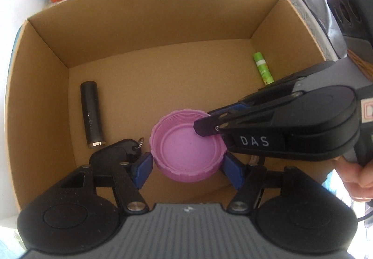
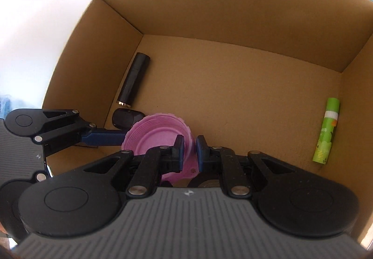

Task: Organize rigid objects
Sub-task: 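Carry the pink lid into the box and open the right gripper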

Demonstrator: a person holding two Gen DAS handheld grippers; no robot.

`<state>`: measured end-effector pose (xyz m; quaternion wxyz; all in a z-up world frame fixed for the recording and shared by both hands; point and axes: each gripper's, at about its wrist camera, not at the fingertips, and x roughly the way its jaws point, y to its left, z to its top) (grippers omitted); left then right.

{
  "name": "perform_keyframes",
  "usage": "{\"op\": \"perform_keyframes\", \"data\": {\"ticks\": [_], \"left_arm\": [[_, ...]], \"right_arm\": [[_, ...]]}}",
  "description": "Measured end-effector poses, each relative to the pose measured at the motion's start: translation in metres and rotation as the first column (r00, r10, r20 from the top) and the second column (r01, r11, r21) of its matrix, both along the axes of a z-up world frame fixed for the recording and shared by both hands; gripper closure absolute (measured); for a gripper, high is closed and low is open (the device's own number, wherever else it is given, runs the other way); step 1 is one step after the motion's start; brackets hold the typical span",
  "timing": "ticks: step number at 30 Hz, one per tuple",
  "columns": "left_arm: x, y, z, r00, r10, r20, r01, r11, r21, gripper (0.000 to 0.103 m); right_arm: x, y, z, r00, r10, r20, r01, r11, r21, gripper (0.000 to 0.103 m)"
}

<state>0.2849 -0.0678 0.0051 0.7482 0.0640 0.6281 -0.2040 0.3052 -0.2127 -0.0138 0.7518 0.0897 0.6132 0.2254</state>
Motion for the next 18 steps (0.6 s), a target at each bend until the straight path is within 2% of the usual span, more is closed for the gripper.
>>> {"op": "perform_keyframes", "data": {"ticks": [3,7,12,18], "left_arm": [[0.002,0.003,-0.004,0.999,0.009,-0.033,-0.009,1.0,0.002,0.035],[0.004,0.003,-0.005,0.999,0.014,-0.03,-0.013,1.0,0.021,0.035],[0.002,-0.001,-0.006,1.0,0.019,-0.001,-0.018,0.999,0.048,0.035],[0.002,0.005,-0.002,0.999,0.048,0.011,-0.049,0.999,0.019,0.034]], "right_arm": [[0.004,0.006,-0.005,0.999,0.026,-0.029,-0.026,1.0,-0.007,0.091],[0.009,0.011,-0.012,0.998,0.038,-0.051,-0.039,0.999,-0.01,0.09],[0.012,0.014,-0.015,0.999,0.028,-0.043,-0.028,1.0,-0.012,0.089],[0.016,0.011,-0.012,1.0,0.008,-0.022,-0.008,1.0,0.006,0.088]]}}
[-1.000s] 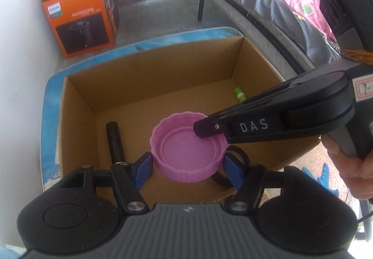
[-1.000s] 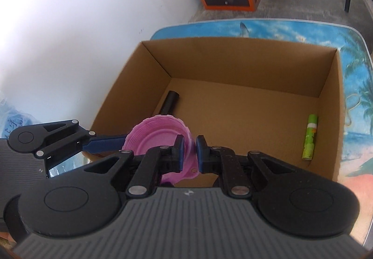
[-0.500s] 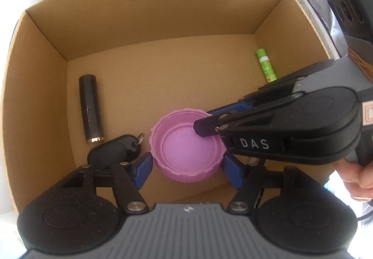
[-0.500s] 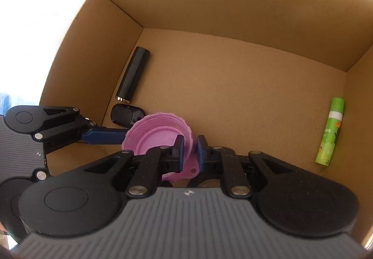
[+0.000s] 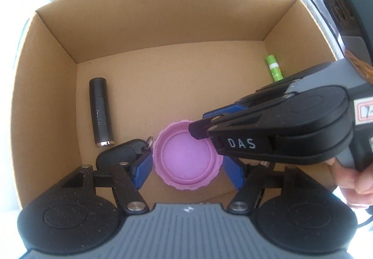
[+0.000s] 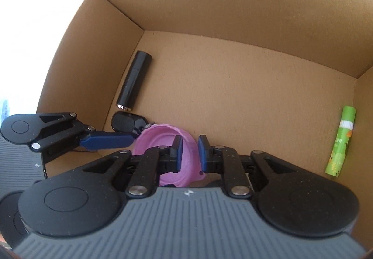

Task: Organize rigid objects
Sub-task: 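Carry the pink lid into the box and open the right gripper, then withdraw the right gripper from the box toward the gold-lidded jar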

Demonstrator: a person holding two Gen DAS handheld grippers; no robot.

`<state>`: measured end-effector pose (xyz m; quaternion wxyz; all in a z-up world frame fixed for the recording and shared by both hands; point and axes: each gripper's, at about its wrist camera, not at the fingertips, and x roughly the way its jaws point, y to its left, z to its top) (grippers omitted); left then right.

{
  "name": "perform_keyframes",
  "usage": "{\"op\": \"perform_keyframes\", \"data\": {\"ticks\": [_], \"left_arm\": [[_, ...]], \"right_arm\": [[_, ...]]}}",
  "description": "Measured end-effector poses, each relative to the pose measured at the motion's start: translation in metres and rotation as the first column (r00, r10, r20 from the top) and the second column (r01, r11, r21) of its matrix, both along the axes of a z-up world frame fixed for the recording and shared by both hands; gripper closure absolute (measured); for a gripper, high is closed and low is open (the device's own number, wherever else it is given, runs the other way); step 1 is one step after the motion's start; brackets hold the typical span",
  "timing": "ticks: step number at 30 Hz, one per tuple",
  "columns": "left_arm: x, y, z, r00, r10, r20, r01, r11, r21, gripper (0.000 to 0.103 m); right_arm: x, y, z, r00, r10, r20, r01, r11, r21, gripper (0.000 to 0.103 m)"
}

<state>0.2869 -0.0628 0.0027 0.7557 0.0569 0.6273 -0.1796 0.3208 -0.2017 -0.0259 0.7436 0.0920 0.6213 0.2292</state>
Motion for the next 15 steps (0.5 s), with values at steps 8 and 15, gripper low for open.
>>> {"op": "perform_keyframes", "data": {"ticks": [8,15], "left_arm": [[-0.003,0.013,0.029,0.992,0.039,0.118,-0.035,0.999,-0.034,0.034],[-0.023,0.019,0.066,0.971,0.059,0.233,-0.037,0.995,-0.096,0.034]], "right_arm": [[0.005,-0.026,0.033,0.99,-0.081,0.114,0.071,0.994,0.085,0.088],[-0.031,-0.073,0.084,0.956,-0.163,0.245,0.115,0.973,0.198,0.088]]}}
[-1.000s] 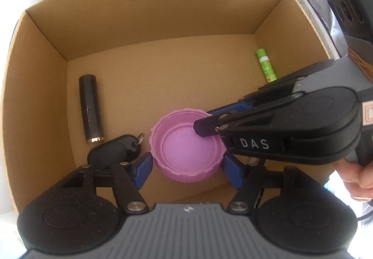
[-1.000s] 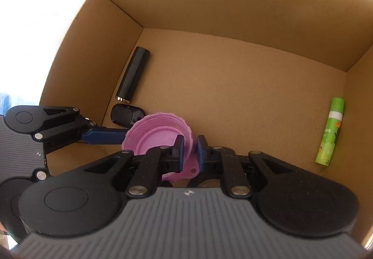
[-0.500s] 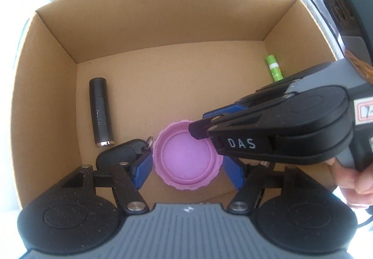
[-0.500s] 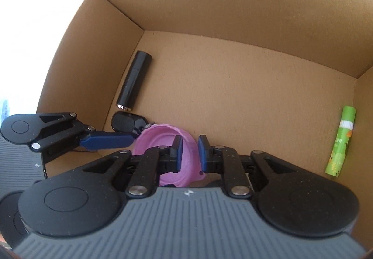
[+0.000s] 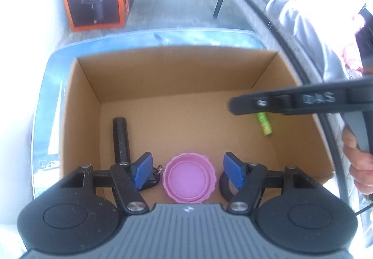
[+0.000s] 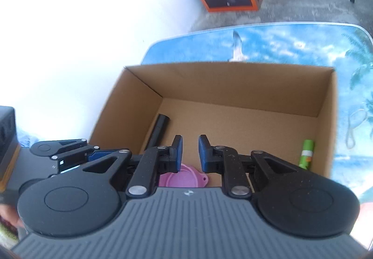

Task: Organize rigid objects
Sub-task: 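Withdraw the right gripper from the box toward the gold-lidded jar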

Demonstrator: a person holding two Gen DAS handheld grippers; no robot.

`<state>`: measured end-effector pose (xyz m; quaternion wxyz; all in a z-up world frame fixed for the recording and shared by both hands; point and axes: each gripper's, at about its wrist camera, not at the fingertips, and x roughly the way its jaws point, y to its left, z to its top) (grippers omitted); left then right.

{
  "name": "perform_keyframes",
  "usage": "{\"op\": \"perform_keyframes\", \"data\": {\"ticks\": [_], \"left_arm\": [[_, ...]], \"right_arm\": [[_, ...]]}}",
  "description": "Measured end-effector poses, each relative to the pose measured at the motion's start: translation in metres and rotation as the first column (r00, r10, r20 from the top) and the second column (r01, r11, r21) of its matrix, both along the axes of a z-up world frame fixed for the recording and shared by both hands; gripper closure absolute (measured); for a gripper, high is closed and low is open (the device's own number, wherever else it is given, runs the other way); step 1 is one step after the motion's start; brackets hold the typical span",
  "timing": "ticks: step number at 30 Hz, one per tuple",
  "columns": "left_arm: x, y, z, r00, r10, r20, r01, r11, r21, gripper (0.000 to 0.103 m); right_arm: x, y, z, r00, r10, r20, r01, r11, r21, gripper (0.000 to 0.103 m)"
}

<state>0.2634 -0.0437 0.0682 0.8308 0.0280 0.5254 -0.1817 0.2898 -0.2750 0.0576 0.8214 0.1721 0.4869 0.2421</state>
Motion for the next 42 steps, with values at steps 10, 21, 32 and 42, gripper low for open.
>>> {"op": "perform_keyframes", "data": {"ticks": [10,21,32,42], "left_arm": [[-0.061,0.003,0.046,0.988,-0.019,0.154,0.028,0.998,-0.056,0.034],[-0.142,0.009,0.047,0.976,-0.008,0.219,0.023,0.997,-0.067,0.034],[-0.17,0.035,0.028,0.962,0.087,0.259,-0.08,0.996,-0.037,0.034],[-0.189,0.021,0.004,0.966,-0.024,0.256,0.025,1.0,-0.004,0.034]], "right_arm": [[-0.111,-0.049,0.037,0.981,-0.112,0.161,0.1,0.991,0.084,0.085],[-0.192,-0.043,0.036,0.973,-0.118,0.199,0.108,0.992,0.063,0.082],[-0.146,-0.016,0.041,0.99,-0.028,0.139,0.038,0.997,-0.07,0.081],[-0.173,0.0,0.025,0.986,-0.02,0.168,0.032,0.997,-0.066,0.081]]}}
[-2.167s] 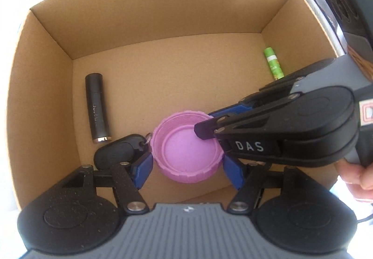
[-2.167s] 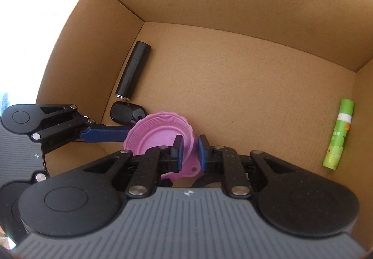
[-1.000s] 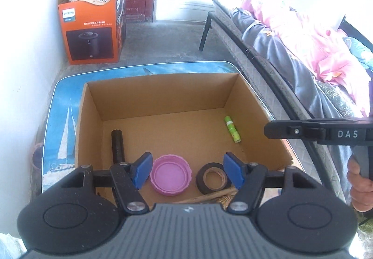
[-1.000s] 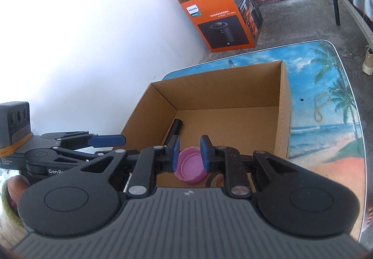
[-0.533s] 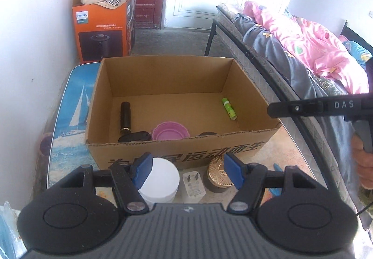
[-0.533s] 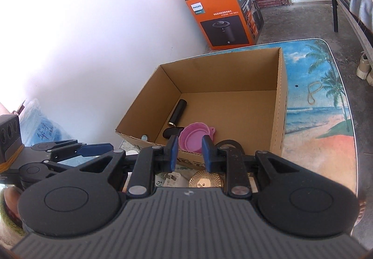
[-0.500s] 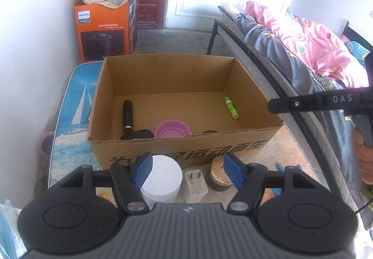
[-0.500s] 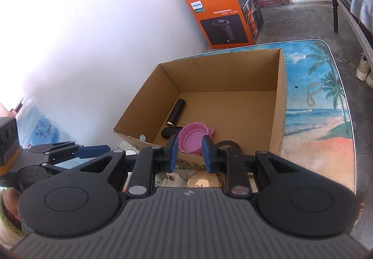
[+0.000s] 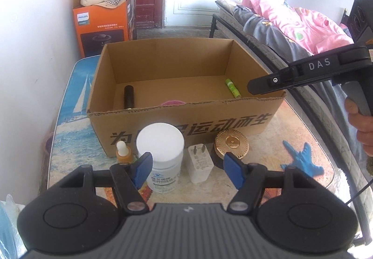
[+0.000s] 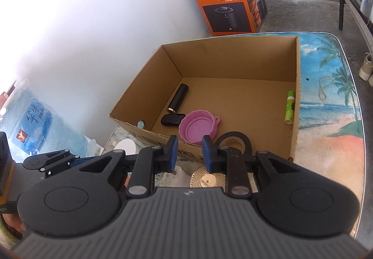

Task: Organize rigid objects
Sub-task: 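Withdraw the right gripper from the box toward the gold-lidded jar, then close the right gripper on the gold lid of the black jar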

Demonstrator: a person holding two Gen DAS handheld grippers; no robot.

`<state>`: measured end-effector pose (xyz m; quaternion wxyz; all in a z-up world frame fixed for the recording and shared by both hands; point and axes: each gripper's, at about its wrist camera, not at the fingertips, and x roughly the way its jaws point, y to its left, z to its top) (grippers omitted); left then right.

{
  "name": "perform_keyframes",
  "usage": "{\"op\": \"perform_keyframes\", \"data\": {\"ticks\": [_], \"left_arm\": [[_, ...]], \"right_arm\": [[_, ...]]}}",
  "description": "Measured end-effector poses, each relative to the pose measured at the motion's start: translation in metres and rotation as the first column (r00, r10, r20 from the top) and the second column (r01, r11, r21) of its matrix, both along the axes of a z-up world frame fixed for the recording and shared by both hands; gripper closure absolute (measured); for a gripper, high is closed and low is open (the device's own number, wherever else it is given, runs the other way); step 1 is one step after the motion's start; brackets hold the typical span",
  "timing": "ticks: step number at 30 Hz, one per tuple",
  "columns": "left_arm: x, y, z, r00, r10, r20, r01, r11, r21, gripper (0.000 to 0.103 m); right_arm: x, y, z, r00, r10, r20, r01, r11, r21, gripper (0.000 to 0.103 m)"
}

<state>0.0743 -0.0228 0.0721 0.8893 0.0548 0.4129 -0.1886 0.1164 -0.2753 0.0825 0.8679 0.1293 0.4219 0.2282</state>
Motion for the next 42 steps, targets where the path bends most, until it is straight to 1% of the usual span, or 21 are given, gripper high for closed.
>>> {"op": "perform_keyframes", "data": {"ticks": [4,8,11,14,16,18,21,22,23,31,36,42], "left_arm": [[-0.013,-0.021,-0.009,0.996,-0.088,0.035,0.086,0.996,0.038,0.034],[-0.024,-0.045,-0.021,0.987,-0.146,0.068,0.14,0.987,0.084,0.034],[-0.031,-0.06,-0.033,0.98,-0.189,0.058,0.183,0.978,0.105,0.034],[-0.034,-0.07,-0.045,0.974,-0.217,0.063,0.207,0.969,0.133,0.034],[-0.034,-0.076,-0.053,0.973,-0.219,0.078,0.204,0.965,0.168,0.034],[-0.032,-0.082,-0.061,0.972,-0.22,0.087,0.199,0.96,0.198,0.035],[-0.029,-0.089,-0.071,0.97,-0.224,0.092,0.201,0.958,0.206,0.035],[-0.027,-0.091,-0.074,0.972,-0.22,0.087,0.198,0.957,0.209,0.035],[-0.026,-0.094,-0.077,0.973,-0.216,0.086,0.194,0.958,0.21,0.035],[-0.008,-0.108,-0.095,0.982,-0.167,0.085,0.144,0.962,0.233,0.036],[0.002,-0.112,-0.1,0.986,-0.151,0.064,0.133,0.963,0.234,0.037],[0.011,-0.116,-0.104,0.99,-0.132,0.044,0.118,0.964,0.236,0.036]], "right_arm": [[-0.01,-0.007,-0.005,1.0,-0.017,-0.015,0.017,1.0,-0.013,0.081],[-0.026,-0.004,-0.013,0.999,-0.003,-0.037,0.004,1.0,0.014,0.077],[-0.04,-0.001,-0.033,0.999,-0.02,-0.05,0.02,1.0,-0.002,0.074],[-0.049,0.0,-0.057,0.995,-0.081,-0.053,0.078,0.996,-0.052,0.073],[-0.053,-0.002,-0.069,0.991,-0.126,-0.048,0.122,0.99,-0.072,0.072],[-0.055,-0.005,-0.078,0.986,-0.16,-0.048,0.157,0.986,-0.054,0.071],[-0.051,-0.011,-0.086,0.981,-0.184,-0.059,0.184,0.983,-0.012,0.067],[-0.048,-0.012,-0.088,0.981,-0.185,-0.062,0.185,0.983,-0.002,0.065],[-0.045,-0.013,-0.09,0.981,-0.184,-0.065,0.185,0.983,0.006,0.062],[-0.019,-0.02,-0.109,0.979,-0.149,-0.137,0.161,0.984,0.077,0.06],[-0.003,-0.023,-0.119,0.977,-0.121,-0.176,0.144,0.982,0.122,0.057],[0.01,-0.02,-0.124,0.977,-0.081,-0.198,0.114,0.981,0.158,0.055]]}}
